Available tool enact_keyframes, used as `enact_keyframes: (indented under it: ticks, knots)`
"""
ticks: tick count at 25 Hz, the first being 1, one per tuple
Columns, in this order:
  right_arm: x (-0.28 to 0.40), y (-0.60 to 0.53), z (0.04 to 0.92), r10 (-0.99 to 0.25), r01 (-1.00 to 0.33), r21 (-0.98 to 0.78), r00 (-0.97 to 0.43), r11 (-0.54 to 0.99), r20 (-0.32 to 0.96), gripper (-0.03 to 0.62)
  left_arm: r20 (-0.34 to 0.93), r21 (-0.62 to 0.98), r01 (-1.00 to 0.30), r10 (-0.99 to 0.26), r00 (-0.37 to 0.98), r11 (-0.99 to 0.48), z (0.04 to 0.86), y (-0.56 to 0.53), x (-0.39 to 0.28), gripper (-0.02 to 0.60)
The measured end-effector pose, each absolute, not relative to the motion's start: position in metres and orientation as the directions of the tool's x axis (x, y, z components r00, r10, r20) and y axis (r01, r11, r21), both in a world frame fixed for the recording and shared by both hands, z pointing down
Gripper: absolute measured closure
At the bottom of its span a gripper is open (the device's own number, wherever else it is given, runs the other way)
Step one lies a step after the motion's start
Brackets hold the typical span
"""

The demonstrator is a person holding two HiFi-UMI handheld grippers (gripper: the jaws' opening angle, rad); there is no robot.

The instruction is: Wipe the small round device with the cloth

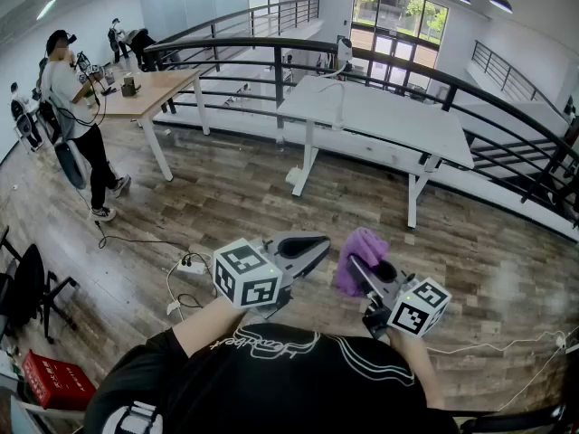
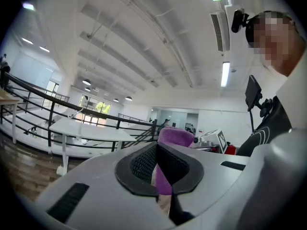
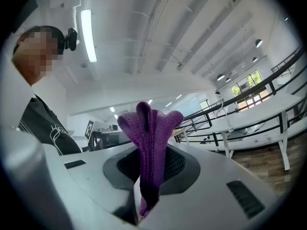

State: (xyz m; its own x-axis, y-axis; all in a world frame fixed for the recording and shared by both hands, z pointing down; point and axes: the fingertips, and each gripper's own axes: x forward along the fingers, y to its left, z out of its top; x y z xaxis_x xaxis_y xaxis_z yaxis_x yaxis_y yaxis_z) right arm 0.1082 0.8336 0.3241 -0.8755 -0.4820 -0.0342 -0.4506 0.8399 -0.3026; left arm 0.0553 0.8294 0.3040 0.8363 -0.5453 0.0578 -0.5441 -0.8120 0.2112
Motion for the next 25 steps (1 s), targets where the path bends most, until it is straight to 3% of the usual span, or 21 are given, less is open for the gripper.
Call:
enact_keyframes:
  ticks: [25]
  knots:
    - [0.119,0.799,0.35,-0.507,-0.457,-0.381,-0.861,0.804,-0.035,0.533,0.094,0.277,-0.545,-0.542,0.835,-0.792,0.33,0.791,0.054,0.574]
